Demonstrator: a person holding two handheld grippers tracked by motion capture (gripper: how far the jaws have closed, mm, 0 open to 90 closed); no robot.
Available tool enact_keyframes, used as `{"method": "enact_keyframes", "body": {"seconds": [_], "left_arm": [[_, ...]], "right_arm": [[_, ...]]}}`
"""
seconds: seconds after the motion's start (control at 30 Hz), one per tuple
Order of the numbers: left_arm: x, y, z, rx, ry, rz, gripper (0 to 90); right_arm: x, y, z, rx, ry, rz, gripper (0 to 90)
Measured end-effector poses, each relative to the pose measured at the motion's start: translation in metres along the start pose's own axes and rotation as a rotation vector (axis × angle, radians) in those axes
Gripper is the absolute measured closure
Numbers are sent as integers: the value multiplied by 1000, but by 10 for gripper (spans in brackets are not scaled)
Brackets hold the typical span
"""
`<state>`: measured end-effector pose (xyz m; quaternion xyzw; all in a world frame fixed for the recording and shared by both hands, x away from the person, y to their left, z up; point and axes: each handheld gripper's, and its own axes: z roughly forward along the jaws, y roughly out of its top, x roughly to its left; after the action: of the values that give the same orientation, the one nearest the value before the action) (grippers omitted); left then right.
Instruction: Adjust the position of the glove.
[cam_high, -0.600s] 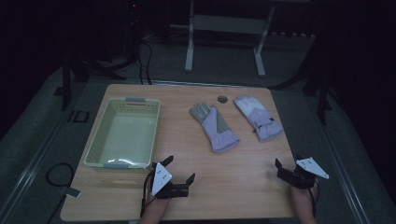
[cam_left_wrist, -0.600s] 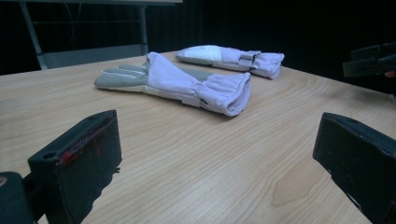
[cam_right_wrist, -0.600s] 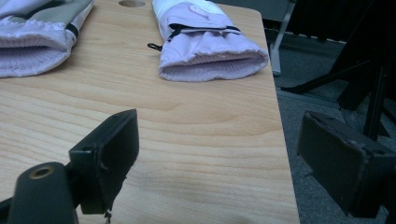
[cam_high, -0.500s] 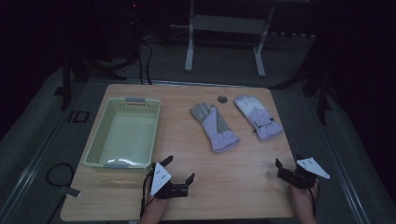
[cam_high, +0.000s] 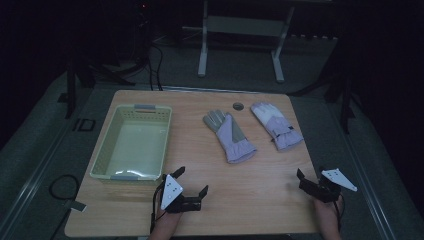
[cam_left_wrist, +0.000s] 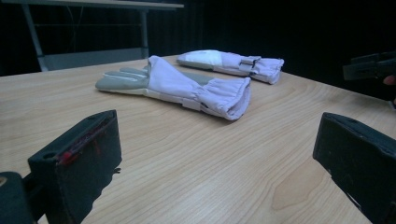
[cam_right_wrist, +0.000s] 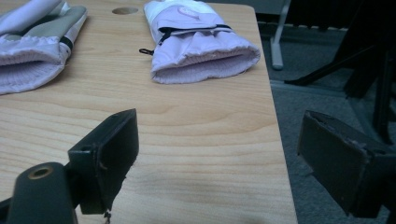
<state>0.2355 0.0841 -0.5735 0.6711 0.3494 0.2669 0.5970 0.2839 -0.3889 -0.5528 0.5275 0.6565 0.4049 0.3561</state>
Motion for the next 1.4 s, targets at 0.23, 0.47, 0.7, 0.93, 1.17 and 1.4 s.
{"method": "enact_keyframes", "body": {"seconds": [0.23,0.47,0.7,0.93,1.17,1.4], "left_arm": [[1,-1,-2,-10,0,-16,11],[2,-1,-2,-10,-1,-24,11],[2,0,-2,-5,-9,-22,11],[2,0,-1,2,-14,-17,11],[2,0,-1,3,-21,-25,11],[1,0,-1,4,-28,-14,11]], "right_arm": [[-4,21,-5,42,4,-4,116],[-3,58,-15,9,-14,-23,117],[-2,100,-21,23,-4,-12,162],[4,134,-22,22,91,-12,145],[30,159,-18,11,207,-16,140],[62,169,-3,17,285,-58,126]]}}
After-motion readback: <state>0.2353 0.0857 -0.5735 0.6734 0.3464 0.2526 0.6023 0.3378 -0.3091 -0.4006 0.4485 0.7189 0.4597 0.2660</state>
